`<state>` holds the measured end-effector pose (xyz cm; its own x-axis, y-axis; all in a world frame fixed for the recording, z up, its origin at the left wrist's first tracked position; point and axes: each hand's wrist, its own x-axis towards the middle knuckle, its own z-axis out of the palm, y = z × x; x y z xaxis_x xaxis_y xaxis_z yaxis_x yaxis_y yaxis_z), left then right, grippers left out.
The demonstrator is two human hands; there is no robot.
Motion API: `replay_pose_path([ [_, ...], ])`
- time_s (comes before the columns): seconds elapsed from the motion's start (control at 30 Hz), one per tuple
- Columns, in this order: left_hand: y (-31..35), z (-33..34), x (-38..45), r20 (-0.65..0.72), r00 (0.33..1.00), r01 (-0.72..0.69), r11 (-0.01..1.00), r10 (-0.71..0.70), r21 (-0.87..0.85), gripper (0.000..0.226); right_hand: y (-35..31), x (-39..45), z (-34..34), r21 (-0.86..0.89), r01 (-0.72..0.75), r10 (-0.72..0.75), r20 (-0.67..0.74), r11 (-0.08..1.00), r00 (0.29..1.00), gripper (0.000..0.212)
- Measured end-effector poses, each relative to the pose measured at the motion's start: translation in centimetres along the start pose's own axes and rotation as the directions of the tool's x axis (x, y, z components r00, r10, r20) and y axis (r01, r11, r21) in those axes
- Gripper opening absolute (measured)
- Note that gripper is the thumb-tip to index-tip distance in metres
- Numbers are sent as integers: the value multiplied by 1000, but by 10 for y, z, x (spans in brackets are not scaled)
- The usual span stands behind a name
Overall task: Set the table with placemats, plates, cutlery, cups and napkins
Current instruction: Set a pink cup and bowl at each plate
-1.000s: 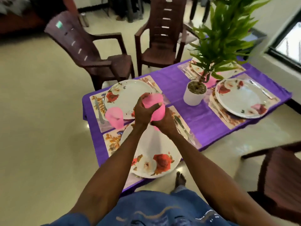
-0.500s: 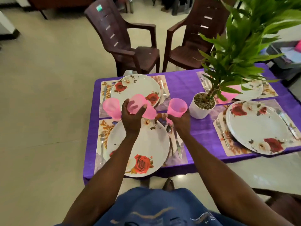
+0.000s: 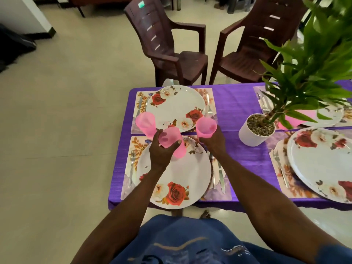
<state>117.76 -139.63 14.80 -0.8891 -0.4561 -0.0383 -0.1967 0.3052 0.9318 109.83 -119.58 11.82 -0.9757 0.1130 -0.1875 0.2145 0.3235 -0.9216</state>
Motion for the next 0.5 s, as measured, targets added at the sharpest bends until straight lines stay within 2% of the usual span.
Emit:
replay_pose_path([
  [0.13,-1,1,-1,25,1000,-8,1000,7,8,83,23,4,6,-25,-4,5,13,1000,1000,86],
  [0.5,2,4,-7,54,998,-31,1000,31,-1,93,26,17,7,-69,5,-2,49,998,999,86],
])
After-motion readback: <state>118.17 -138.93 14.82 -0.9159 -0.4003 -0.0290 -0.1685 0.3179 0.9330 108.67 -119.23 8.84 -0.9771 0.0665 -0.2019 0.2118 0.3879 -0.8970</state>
